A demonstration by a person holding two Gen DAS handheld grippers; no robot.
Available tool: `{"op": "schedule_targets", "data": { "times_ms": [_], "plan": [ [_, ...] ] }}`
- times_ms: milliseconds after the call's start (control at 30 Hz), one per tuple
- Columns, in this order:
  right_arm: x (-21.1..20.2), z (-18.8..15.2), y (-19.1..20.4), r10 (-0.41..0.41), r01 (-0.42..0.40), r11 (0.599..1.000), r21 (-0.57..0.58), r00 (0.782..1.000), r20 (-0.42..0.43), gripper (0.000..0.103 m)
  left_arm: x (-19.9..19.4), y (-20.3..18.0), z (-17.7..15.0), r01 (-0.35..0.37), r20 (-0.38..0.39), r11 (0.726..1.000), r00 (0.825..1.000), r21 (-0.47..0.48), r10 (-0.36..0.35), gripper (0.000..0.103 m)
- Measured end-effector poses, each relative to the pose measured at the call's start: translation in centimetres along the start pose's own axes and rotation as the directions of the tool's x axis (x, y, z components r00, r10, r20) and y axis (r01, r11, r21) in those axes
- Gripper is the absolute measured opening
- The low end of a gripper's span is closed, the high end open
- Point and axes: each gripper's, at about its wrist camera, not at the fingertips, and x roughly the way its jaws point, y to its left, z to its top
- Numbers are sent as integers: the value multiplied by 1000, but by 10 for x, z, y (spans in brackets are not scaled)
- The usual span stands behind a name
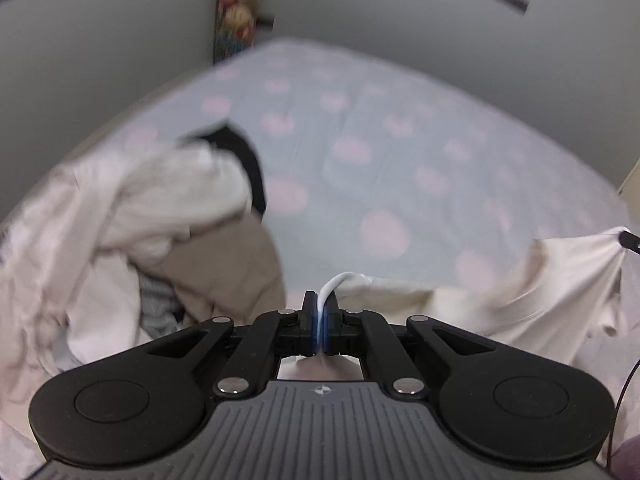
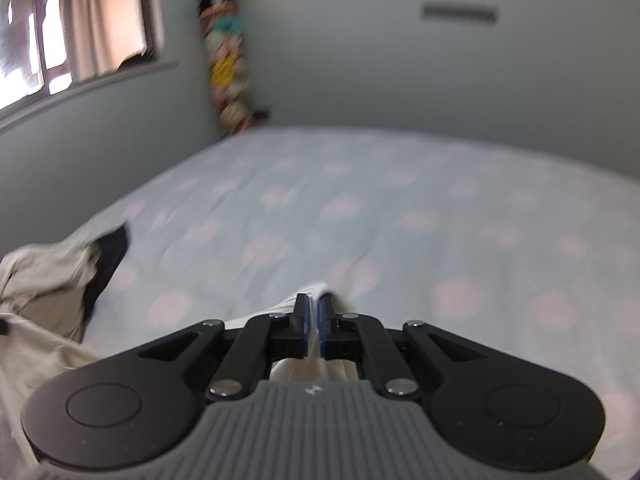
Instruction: Fold clothes
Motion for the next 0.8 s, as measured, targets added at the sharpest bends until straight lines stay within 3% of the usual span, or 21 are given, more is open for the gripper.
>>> {"op": "schedule_targets", "data": {
  "times_ms": [167, 300, 400, 500, 600, 733, 800],
  "plan": [
    [-66, 34, -49, -142, 139, 990, 30, 982, 128, 5, -64, -35, 22, 76, 166, 997, 983, 32, -81, 1],
    [-104, 52, -83, -223, 216, 974, 61, 961, 166, 6, -103, -79, 23, 164, 200, 979, 962, 121, -186, 1],
    [-121, 45, -105, -263, 254, 963, 85, 957, 125, 6, -100, -104, 5, 251, 103, 961, 959, 119, -263, 1],
    [-124, 16, -131, -313, 307, 944, 119, 949, 31, 6, -84, -125, -20, 343, -29, 935, 939, 91, -342, 1],
    [-119, -25, -165, -361, 371, 912, 176, 928, -90, 6, -57, -146, -55, 407, -185, 910, 903, 80, -388, 1],
    [-117, -78, -199, -384, 439, 870, 226, 890, -247, 8, -30, -172, -94, 450, -371, 884, 848, 126, -379, 2],
    [-122, -93, -207, -378, 448, 860, 245, 881, -284, 14, -24, -179, -104, 466, -436, 869, 826, 166, -359, 16]
  ]
}}
